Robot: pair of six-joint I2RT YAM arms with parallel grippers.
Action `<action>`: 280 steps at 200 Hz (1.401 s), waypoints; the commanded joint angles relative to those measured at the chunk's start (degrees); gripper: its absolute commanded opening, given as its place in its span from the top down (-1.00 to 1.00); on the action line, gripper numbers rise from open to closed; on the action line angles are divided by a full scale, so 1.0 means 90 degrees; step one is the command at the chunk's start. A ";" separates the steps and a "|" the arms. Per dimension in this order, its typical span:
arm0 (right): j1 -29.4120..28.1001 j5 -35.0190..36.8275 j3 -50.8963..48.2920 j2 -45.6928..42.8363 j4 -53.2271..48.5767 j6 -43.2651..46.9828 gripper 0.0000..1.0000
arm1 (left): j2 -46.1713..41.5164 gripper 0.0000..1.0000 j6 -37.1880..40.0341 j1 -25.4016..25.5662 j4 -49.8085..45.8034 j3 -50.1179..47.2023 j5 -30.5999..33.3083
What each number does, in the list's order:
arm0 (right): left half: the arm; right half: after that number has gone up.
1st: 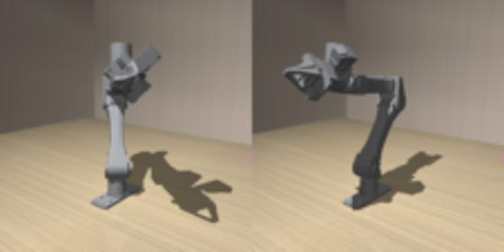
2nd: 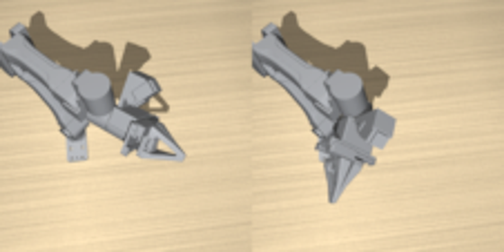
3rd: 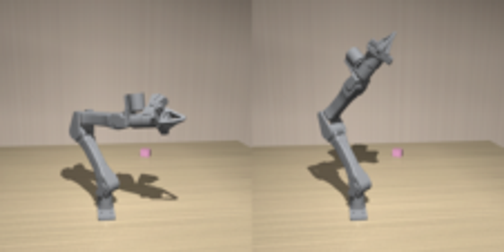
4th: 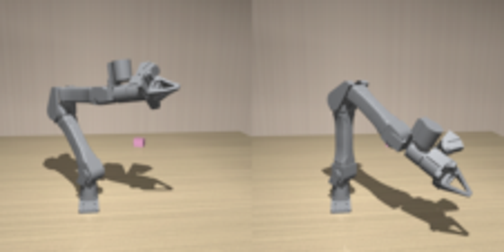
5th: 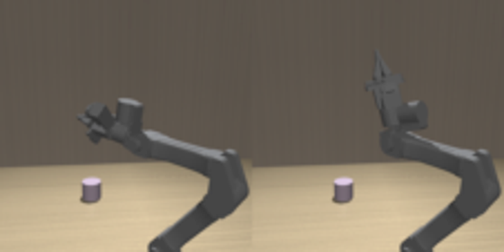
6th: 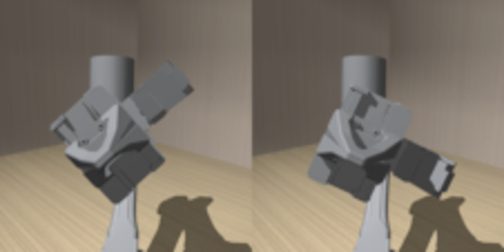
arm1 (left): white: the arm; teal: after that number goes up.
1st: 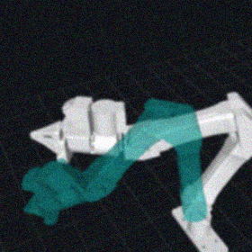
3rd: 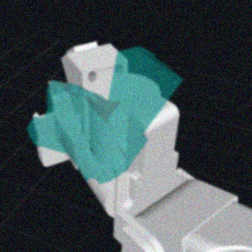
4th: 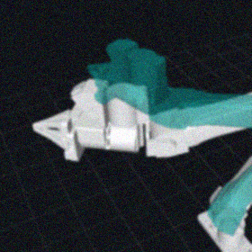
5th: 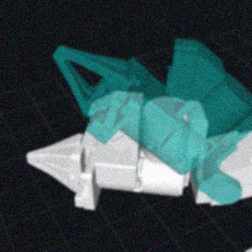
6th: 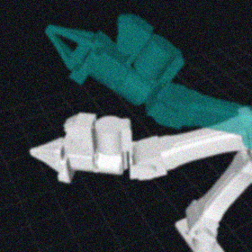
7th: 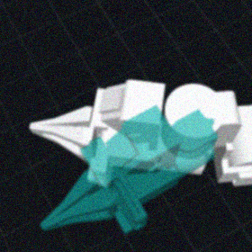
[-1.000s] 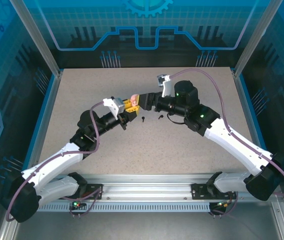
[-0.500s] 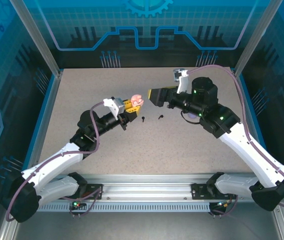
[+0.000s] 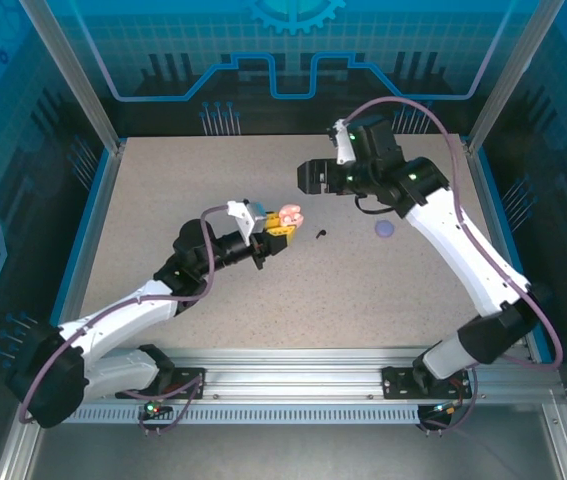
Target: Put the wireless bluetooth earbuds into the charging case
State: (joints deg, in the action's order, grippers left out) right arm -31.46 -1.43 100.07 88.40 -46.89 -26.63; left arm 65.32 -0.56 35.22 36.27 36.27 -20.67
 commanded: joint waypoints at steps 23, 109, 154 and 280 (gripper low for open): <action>0.0016 0.0186 0.0605 0.0696 -0.0892 0.0409 -0.67 | 0.0300 1.00 -0.0104 0.0248 0.0240 0.0347 -0.0270; -0.0468 0.0391 0.0242 0.0630 -0.1129 0.0696 -0.59 | 0.0491 1.00 0.0178 0.0332 0.0206 0.0544 -0.0009; -0.0807 0.0549 -0.0443 -0.0135 -0.1079 0.0557 -0.55 | 0.0523 1.00 0.0282 0.0334 0.0160 0.0608 0.0157; 0.0795 0.1067 -0.1799 -0.1830 -0.0326 -0.0769 -0.67 | 0.1050 1.00 -0.0211 0.0356 0.0065 0.0782 0.0099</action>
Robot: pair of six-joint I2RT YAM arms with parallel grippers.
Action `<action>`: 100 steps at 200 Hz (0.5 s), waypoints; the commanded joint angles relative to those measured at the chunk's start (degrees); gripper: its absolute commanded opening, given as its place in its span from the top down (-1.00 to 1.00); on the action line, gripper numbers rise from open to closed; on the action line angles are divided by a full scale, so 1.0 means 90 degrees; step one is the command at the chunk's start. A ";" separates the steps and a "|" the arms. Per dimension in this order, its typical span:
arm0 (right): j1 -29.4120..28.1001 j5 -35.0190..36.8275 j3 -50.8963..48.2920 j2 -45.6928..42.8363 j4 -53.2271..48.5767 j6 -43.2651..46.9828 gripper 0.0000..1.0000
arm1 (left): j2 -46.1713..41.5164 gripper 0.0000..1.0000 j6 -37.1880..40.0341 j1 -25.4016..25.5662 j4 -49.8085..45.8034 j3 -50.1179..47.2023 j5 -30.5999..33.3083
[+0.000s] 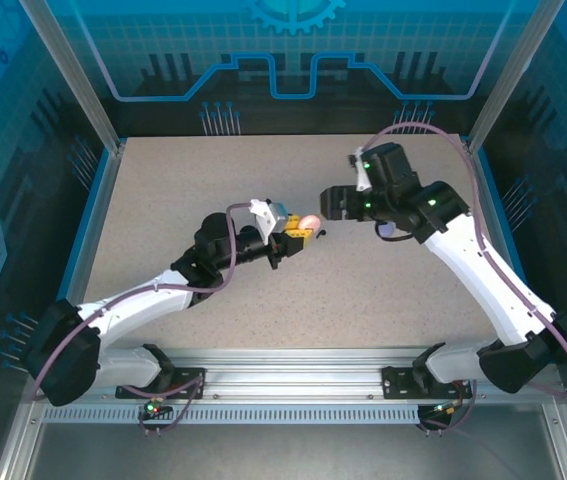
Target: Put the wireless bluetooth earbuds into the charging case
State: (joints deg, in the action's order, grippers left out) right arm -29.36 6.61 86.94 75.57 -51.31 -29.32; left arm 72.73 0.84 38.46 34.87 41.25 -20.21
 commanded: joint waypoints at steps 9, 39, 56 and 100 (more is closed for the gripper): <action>0.0811 0.0168 -0.0571 -0.0541 0.0252 -0.0551 -0.68 | 0.0349 1.00 -0.0513 0.0029 0.0251 0.0250 0.0048; 0.1444 -0.0126 -0.1394 -0.0893 0.0575 -0.0739 -0.69 | 0.0939 1.00 -0.0971 0.0268 0.0249 0.0471 0.0162; 0.1660 -0.0204 -0.1726 -0.0988 0.0685 -0.0819 -0.69 | 0.1416 1.00 -0.1408 0.0428 0.0271 0.0693 0.0231; 0.2139 -0.0346 -0.2255 -0.1213 0.0948 -0.0980 -0.69 | 0.2853 1.00 -0.2793 0.0995 0.0465 0.1536 0.0602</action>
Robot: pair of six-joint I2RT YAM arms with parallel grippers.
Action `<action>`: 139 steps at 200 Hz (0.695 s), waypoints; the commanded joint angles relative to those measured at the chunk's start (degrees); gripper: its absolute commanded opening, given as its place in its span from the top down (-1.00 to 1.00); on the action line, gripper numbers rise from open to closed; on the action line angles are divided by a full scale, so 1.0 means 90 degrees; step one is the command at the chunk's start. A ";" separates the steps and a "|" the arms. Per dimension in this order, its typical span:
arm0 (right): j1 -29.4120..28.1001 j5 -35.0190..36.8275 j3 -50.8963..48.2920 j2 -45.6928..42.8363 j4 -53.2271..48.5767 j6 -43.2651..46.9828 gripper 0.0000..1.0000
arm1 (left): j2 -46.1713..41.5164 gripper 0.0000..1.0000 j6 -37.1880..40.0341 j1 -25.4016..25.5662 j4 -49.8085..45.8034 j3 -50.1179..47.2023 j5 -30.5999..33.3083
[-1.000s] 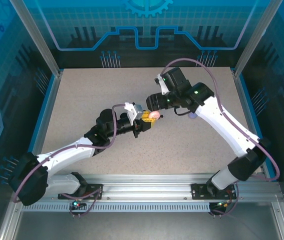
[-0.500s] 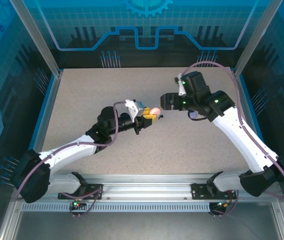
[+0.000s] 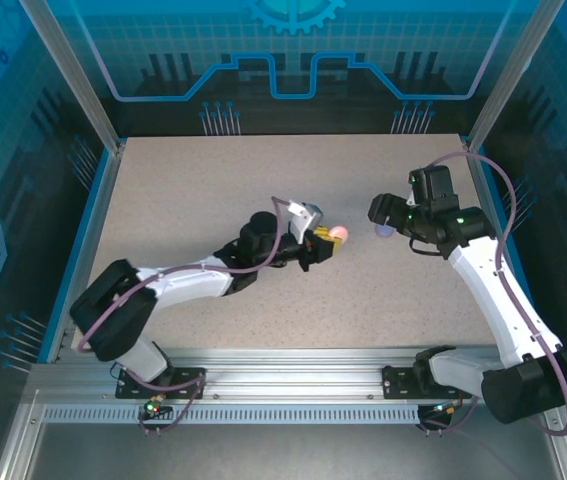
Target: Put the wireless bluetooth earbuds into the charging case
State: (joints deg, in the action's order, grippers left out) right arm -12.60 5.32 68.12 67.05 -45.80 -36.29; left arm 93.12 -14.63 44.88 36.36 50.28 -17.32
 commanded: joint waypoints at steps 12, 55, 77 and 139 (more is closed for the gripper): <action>0.0402 -0.0264 -0.0231 -0.0333 0.0399 -0.0225 -0.69 | 0.0997 1.00 -0.1451 0.0426 0.0280 0.0826 0.0384; 0.0736 -0.0379 -0.0261 -0.0356 0.0523 -0.0273 -0.69 | 0.2325 1.00 -0.3142 0.0684 0.0043 0.1840 0.0872; 0.0917 -0.0496 -0.0349 -0.0323 0.0675 -0.0349 -0.69 | 0.2912 1.00 -0.3747 0.0716 -0.0053 0.2281 0.0913; 0.1107 -0.0665 -0.0412 -0.0205 0.0763 -0.0345 -0.69 | 0.4268 1.00 -0.5024 0.0721 -0.0914 0.3643 0.0768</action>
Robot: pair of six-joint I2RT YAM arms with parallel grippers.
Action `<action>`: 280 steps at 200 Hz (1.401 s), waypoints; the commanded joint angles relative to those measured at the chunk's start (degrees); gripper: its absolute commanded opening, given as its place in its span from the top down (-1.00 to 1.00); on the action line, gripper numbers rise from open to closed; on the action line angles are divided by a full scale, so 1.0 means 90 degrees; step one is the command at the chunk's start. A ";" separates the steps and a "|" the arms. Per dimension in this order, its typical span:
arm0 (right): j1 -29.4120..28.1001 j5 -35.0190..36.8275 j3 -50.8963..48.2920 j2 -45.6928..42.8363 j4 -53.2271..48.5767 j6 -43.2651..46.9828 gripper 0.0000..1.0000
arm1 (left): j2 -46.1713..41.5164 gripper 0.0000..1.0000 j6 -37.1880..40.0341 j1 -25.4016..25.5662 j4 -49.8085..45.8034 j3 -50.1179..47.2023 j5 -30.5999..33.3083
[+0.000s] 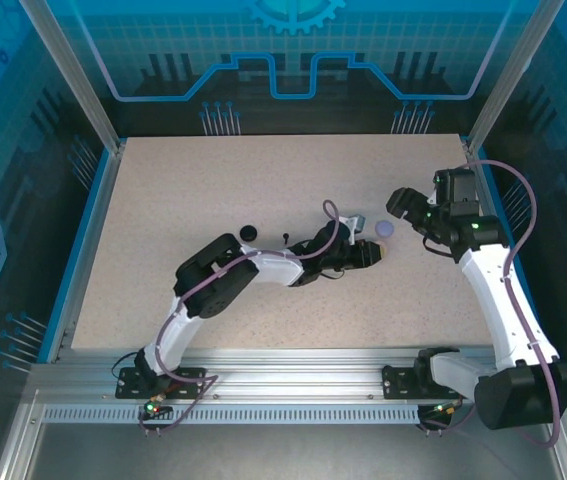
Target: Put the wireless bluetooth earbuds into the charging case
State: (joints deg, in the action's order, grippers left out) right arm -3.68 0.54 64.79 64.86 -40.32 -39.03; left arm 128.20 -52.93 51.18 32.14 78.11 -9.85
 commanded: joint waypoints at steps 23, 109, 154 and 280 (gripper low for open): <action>0.0133 -0.0143 0.0006 0.0067 0.0134 -0.0024 -0.69 | 0.0646 0.96 -0.0929 0.0017 -0.0824 0.0935 -0.0136; 0.0126 -0.0214 0.0304 0.0109 -0.0032 -0.0030 -0.69 | 0.0636 -0.17 -0.1012 0.0000 -0.1796 0.1234 -0.0083; 0.0104 -0.0215 0.0471 0.0076 -0.0186 -0.0039 -0.69 | 0.0001 -0.63 -0.0563 -0.0060 -0.2339 0.0884 0.0190; -0.0674 0.0153 0.0061 0.0530 -0.0442 -0.0039 -0.69 | -0.3488 -0.97 0.1633 -0.0499 -0.3047 -0.1585 0.1537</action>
State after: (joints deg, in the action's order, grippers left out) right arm -7.22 0.12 67.16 67.99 -42.61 -39.03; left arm 102.72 -45.84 47.62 9.23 66.57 -0.64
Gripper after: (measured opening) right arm 0.844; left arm 0.987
